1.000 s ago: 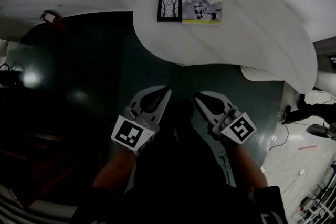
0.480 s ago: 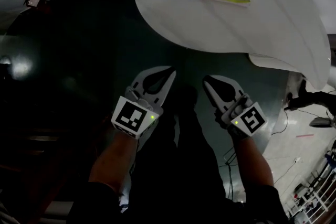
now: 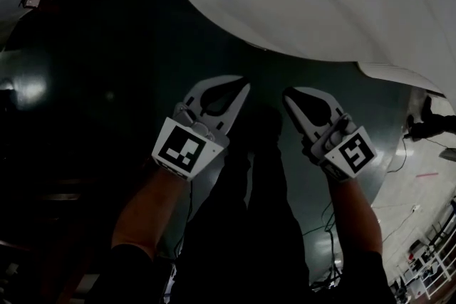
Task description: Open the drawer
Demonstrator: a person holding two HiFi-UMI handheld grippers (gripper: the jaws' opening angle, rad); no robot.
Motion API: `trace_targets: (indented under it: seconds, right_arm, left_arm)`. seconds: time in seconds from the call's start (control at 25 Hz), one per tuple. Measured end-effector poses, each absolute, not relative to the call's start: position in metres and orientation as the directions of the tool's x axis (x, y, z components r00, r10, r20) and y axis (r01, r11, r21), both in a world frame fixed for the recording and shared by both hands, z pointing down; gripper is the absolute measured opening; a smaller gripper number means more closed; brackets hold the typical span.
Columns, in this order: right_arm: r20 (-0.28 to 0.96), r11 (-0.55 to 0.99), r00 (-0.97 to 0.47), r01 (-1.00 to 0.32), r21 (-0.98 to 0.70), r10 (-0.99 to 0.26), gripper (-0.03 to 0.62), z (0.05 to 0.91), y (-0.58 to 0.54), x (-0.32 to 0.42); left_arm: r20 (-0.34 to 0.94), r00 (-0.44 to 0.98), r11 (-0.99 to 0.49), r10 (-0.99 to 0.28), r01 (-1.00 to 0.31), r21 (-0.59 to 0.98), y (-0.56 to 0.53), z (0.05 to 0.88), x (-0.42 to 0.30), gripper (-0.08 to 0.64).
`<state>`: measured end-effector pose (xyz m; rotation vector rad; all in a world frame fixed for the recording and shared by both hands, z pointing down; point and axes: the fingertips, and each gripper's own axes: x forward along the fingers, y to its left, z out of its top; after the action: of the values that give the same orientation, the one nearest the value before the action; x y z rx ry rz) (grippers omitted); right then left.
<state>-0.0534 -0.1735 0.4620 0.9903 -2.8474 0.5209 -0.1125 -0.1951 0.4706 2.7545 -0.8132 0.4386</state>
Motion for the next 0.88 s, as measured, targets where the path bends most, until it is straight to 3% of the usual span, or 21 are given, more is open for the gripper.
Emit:
trace_targets:
  seconds: [0.48,0.64,0.88]
  right_arm:
    - [0.207,0.708,-0.760,-0.649,-0.279,-0.616,0.017,0.537,-0.219,-0.040]
    - [0.244,0.716,-0.748,-0.662,-0.220,-0.617,0.017,0.560,-0.235,-0.028]
    - [0.234,0.706,-0.723,-0.688,-0.166,-0.650,0.021,0.568,-0.264,-0.012]
  left_arm:
    - [0.317,0.829,-0.855,-0.460,-0.510,0.092,-0.230,0.526,-0.087,0.016]
    - [0.328,0.853,-0.885,-0.406,-0.456,0.091,-0.242,0.551,-0.070,0.112]
    - [0.357,0.852,-0.898,-0.384,-0.434,0.070,-0.267,0.568,-0.053,0.133]
